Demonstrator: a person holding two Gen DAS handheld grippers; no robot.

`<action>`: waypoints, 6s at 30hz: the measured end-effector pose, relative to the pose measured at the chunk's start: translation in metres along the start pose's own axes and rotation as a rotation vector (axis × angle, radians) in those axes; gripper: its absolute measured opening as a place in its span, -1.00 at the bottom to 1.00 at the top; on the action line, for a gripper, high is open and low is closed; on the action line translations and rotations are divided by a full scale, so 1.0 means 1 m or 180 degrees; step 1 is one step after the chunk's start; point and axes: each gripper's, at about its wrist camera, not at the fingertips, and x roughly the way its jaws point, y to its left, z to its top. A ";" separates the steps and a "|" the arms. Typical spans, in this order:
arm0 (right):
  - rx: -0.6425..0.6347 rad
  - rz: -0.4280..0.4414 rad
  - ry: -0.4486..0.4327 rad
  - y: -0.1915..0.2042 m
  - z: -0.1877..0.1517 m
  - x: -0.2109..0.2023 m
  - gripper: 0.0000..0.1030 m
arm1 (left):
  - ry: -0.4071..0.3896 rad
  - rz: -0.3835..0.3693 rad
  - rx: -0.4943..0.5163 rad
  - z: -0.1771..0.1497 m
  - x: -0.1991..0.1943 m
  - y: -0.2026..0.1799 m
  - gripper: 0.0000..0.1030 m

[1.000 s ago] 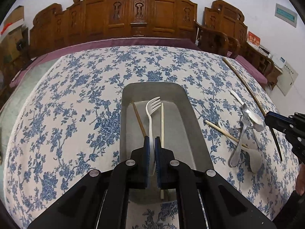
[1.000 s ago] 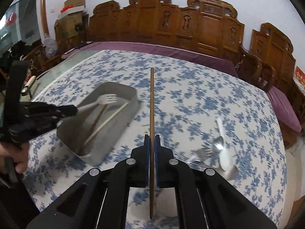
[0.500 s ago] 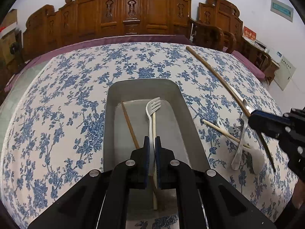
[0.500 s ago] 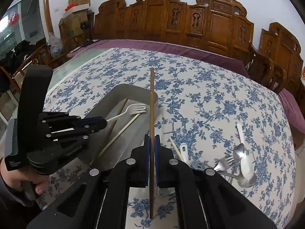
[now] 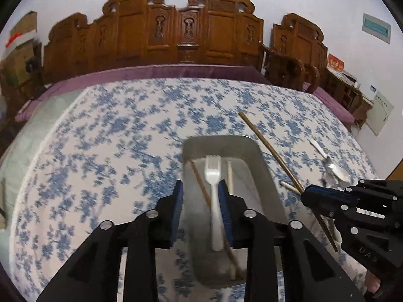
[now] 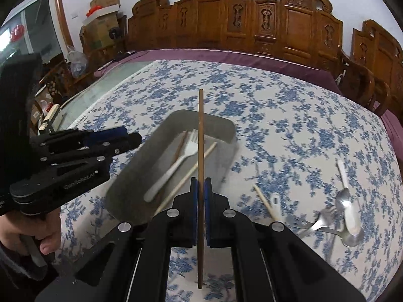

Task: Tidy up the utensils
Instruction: 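Open the left tool to release the fork while the right lowers its brown chopstick into the tray, then grasp the white plastic spoon with the right tool while the left grasps a steel fork, then lift the steel fork with the left tool while the right lifts the white spoon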

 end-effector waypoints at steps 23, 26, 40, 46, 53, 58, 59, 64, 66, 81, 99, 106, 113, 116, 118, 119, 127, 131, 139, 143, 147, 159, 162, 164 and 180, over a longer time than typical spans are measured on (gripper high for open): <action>0.0258 0.0153 0.0065 0.017 0.002 0.061 -0.88 | -0.0128 0.0217 -0.0195 0.008 -0.011 0.052 -0.09; 0.0241 0.0128 0.0096 0.016 -0.003 0.064 -0.88 | -0.0175 0.0208 -0.0199 0.008 -0.013 0.052 0.27; 0.0036 0.0085 -0.0016 0.014 -0.009 0.044 -0.85 | -0.0208 0.0236 -0.0091 0.007 -0.014 0.043 0.73; -0.0052 0.0028 -0.0166 -0.006 -0.013 0.005 -0.85 | -0.0240 0.0176 -0.0030 0.007 -0.017 0.032 0.77; 0.0016 -0.0155 -0.0321 -0.049 -0.030 -0.043 -0.55 | -0.0315 0.0159 0.0130 0.005 -0.023 0.011 0.77; 0.0049 -0.0337 -0.0331 -0.076 -0.049 -0.060 -0.52 | -0.0315 0.0083 0.0252 0.001 -0.025 -0.009 0.77; 0.0058 -0.0370 -0.0322 -0.082 -0.053 -0.062 -0.49 | -0.0309 0.0070 0.0273 0.000 -0.025 -0.012 0.77; 0.0070 -0.0494 -0.0248 -0.107 -0.070 -0.064 -0.37 | -0.0261 -0.0080 0.0390 -0.006 -0.026 -0.035 0.77; 0.0075 -0.0510 -0.0203 -0.117 -0.078 -0.061 -0.29 | -0.0248 -0.0143 0.0441 -0.009 -0.027 -0.045 0.77; -0.0141 -0.0267 0.0222 -0.114 -0.093 -0.013 -0.28 | -0.0097 -0.0460 0.0627 -0.031 -0.028 -0.094 0.77; 0.0087 -0.0348 0.0188 -0.174 -0.103 -0.024 -0.28 | 0.0338 -0.0626 0.0857 -0.048 -0.002 -0.160 0.31; 0.0263 -0.0379 0.0053 -0.199 -0.098 -0.039 -0.28 | 0.0588 -0.0628 0.1095 -0.051 0.034 -0.203 0.23; 0.0441 -0.0402 -0.0041 -0.219 -0.095 -0.050 -0.27 | 0.0722 -0.0601 0.1167 -0.037 0.068 -0.227 -0.06; 0.0502 -0.0401 -0.0055 -0.224 -0.094 -0.051 -0.27 | 0.0758 -0.0591 0.1195 -0.031 0.082 -0.237 -0.22; 0.0513 -0.0399 -0.0067 -0.225 -0.094 -0.052 -0.27 | 0.0806 -0.0554 0.1229 -0.030 0.091 -0.243 -0.33; 0.0517 -0.0394 -0.0071 -0.225 -0.094 -0.052 -0.27 | 0.0819 -0.0541 0.1262 -0.030 0.095 -0.246 -0.36; 0.0492 -0.0389 -0.0051 -0.221 -0.092 -0.050 -0.27 | 0.0848 -0.0409 0.1385 -0.031 0.110 -0.254 -0.53; 0.0503 -0.0402 -0.0020 -0.221 -0.092 -0.048 -0.27 | 0.0850 -0.0333 0.1363 -0.031 0.108 -0.251 -0.87; 0.0487 -0.0410 0.0038 -0.215 -0.093 -0.041 -0.27 | 0.0591 -0.0458 0.1120 -0.031 0.068 -0.230 -0.88; 0.0433 -0.0359 0.0092 -0.205 -0.094 -0.034 -0.27 | 0.0473 -0.0518 0.0998 -0.032 0.045 -0.218 -0.88; 0.0330 -0.0267 0.0103 -0.191 -0.093 -0.027 -0.27 | 0.0361 -0.0529 0.0919 -0.031 0.024 -0.203 -0.88; 0.0049 0.0325 0.0185 -0.139 -0.089 -0.006 -0.41 | 0.0203 -0.0561 0.0733 -0.037 -0.007 -0.169 -0.88; -0.0018 0.0373 0.0249 -0.128 -0.090 0.000 -0.43 | 0.0180 -0.0582 0.0703 -0.039 -0.013 -0.161 -0.88; -0.0075 0.0336 0.0323 -0.124 -0.090 0.006 -0.43 | 0.0170 -0.0602 0.0684 -0.040 -0.014 -0.157 -0.88; -0.0301 0.0112 0.0402 -0.112 -0.086 0.010 -0.48 | 0.0169 -0.0722 0.0533 -0.053 -0.011 -0.136 -0.88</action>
